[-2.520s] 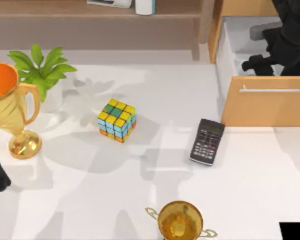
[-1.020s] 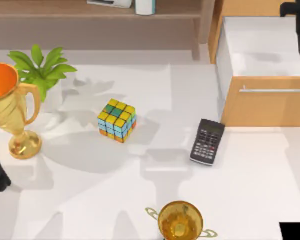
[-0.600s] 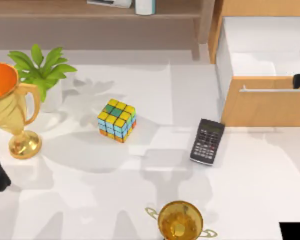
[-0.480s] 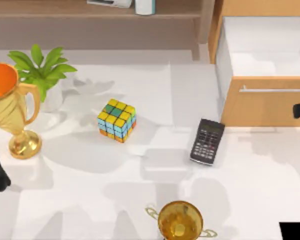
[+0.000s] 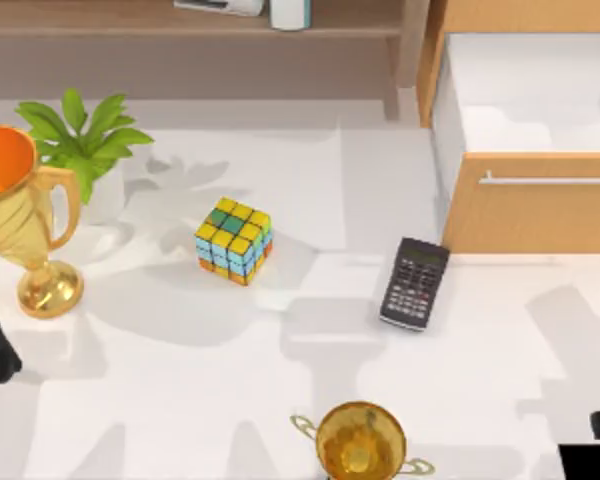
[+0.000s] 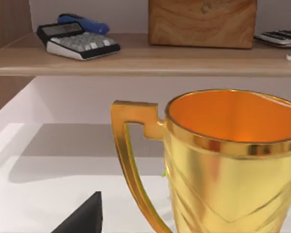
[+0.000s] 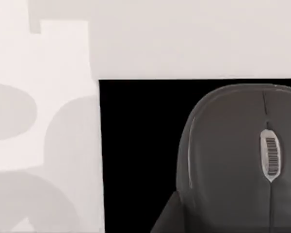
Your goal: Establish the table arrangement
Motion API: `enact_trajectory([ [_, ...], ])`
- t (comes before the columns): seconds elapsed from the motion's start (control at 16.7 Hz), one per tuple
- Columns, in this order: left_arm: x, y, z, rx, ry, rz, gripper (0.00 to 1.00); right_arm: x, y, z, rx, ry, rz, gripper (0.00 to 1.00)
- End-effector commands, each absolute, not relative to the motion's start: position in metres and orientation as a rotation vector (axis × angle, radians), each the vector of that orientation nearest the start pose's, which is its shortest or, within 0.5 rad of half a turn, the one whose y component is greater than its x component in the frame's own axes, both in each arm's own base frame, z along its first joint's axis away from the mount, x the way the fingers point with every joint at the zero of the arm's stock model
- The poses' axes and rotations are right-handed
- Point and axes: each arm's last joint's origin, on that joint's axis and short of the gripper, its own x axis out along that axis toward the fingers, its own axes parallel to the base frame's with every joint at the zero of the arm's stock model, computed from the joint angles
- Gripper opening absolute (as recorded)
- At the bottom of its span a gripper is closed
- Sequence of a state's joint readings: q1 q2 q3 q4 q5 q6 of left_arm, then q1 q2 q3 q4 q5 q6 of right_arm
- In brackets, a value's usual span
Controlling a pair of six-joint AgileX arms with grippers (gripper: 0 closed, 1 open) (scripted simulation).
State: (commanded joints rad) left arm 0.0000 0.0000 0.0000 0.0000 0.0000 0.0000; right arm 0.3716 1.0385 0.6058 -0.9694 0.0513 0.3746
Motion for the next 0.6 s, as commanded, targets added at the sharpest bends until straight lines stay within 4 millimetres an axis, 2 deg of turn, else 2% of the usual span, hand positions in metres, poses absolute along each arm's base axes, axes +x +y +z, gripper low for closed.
enact_trajectory([
  [0.24,0.106,-0.001,0.160,0.000,0.000,0.000,1.00,0.128,0.051,0.155,-0.012,1.462,0.009,0.00],
  [0.6,0.106,-0.001,0.160,0.000,0.000,0.000,1.00,0.126,0.050,0.153,-0.013,1.472,0.005,0.00],
])
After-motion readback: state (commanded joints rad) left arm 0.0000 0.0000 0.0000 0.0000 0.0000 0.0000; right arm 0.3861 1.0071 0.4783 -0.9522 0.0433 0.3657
